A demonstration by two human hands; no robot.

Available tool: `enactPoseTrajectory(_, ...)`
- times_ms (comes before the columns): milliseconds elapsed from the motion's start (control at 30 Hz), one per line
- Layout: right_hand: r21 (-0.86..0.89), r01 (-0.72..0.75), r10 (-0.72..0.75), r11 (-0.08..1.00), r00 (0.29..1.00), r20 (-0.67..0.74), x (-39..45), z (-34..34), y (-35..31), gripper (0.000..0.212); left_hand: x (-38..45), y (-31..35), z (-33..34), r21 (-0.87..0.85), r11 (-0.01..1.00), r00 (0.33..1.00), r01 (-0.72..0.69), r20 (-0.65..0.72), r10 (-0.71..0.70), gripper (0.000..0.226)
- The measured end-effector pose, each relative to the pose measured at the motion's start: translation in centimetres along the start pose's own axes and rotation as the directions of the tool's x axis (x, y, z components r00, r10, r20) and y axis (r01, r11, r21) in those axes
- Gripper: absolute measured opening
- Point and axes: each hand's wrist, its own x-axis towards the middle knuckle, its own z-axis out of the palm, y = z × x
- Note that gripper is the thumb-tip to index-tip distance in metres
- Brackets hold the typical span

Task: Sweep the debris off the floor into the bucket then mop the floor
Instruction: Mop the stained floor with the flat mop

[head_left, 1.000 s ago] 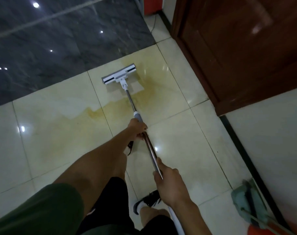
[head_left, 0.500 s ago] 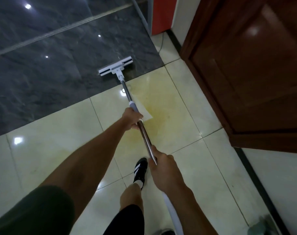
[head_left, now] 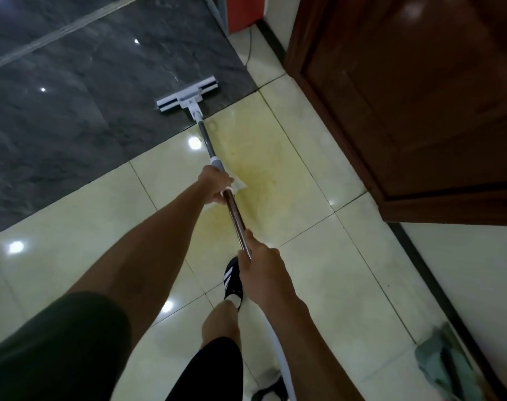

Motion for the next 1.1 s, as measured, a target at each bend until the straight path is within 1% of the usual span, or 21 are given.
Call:
enactPoseTrajectory(33,-0.005,-0.009,0.009,1.0,1.0,0.006,-0.7,0.2,1.0,0.052,-0.3,-0.6,1.0,0.02,1.0,1.0,0.016,0.009,-0.016,0.024)
enactPoseTrajectory(133,-0.017,-0.03,0.03,0.999,0.999,0.033,-3.3,0.4,4.6,0.051,-2.1,-2.7,4.4,0.078,0.995,0.998,0.055,0.035,-0.058,0.032)
enactPoseTrajectory(200,-0.016,-0.038,0.039,0.999,0.998,0.042,-5.5,0.6,7.3,0.052,-4.0,-4.5,6.7,0.122,0.99,0.997,0.065,0.039,-0.071,0.033)
enactPoseTrajectory(333,0.001,-0.054,0.054,0.999,0.997,0.051,-11.6,1.9,13.1,0.052,-8.7,-9.4,11.5,0.176,0.982,0.995,0.062,0.067,-0.074,0.028)
enactPoseTrajectory(433,0.039,-0.08,0.078,0.996,0.996,0.051,-16.7,3.4,18.4,0.051,-12.8,-14.3,15.7,0.179,0.981,0.993,0.072,0.079,-0.087,0.019)
enactPoseTrajectory(500,0.044,-0.085,0.082,0.995,0.994,0.07,-20.3,4.5,22.4,0.052,-15.6,-17.7,18.7,0.198,0.977,0.991,0.084,0.085,-0.103,0.019)
enactPoseTrajectory(567,0.05,-0.097,0.093,0.994,0.992,0.08,-23.9,5.2,26.4,0.052,-18.4,-21.1,21.9,0.236,0.969,0.989,0.075,0.104,-0.102,0.023)
enactPoseTrajectory(633,0.07,-0.111,0.105,0.991,0.991,0.081,-27.4,5.8,30.2,0.053,-21.3,-24.3,25.0,0.261,0.965,0.991,0.023,0.123,-0.056,0.034)
enactPoseTrajectory(733,0.052,-0.12,0.115,0.991,0.989,0.095,-32.4,6.2,34.6,0.053,-25.5,-28.5,28.7,0.233,0.972,0.989,-0.019,0.147,-0.016,0.041)
enactPoseTrajectory(833,0.109,-0.174,0.161,0.979,0.98,0.12,-36.8,6.2,37.5,0.056,-29.1,-31.5,31.4,0.248,0.969,0.984,-0.015,0.176,-0.03,0.031)
enactPoseTrajectory(900,0.124,-0.204,0.187,0.971,0.973,0.134,-39.1,6.4,38.8,0.056,-31.1,-32.9,32.5,0.291,0.956,0.979,0.044,0.18,-0.099,0.017)
enactPoseTrajectory(967,0.136,-0.229,0.21,0.964,0.968,0.139,-41.0,6.5,39.8,0.055,-32.6,-34.1,33.3,0.332,0.939,0.975,0.086,0.168,-0.148,0.017)
enactPoseTrajectory(1000,0.144,-0.236,0.216,0.961,0.966,0.139,-41.9,6.5,40.1,0.055,-33.3,-34.6,33.6,0.33,0.94,0.976,0.085,0.163,-0.145,0.019)
enactPoseTrajectory(1100,0.158,-0.216,0.197,0.964,0.972,0.127,-43.5,6.5,40.3,0.057,-34.8,-35.5,33.7,0.255,0.964,0.987,0.072,0.119,-0.105,0.024)
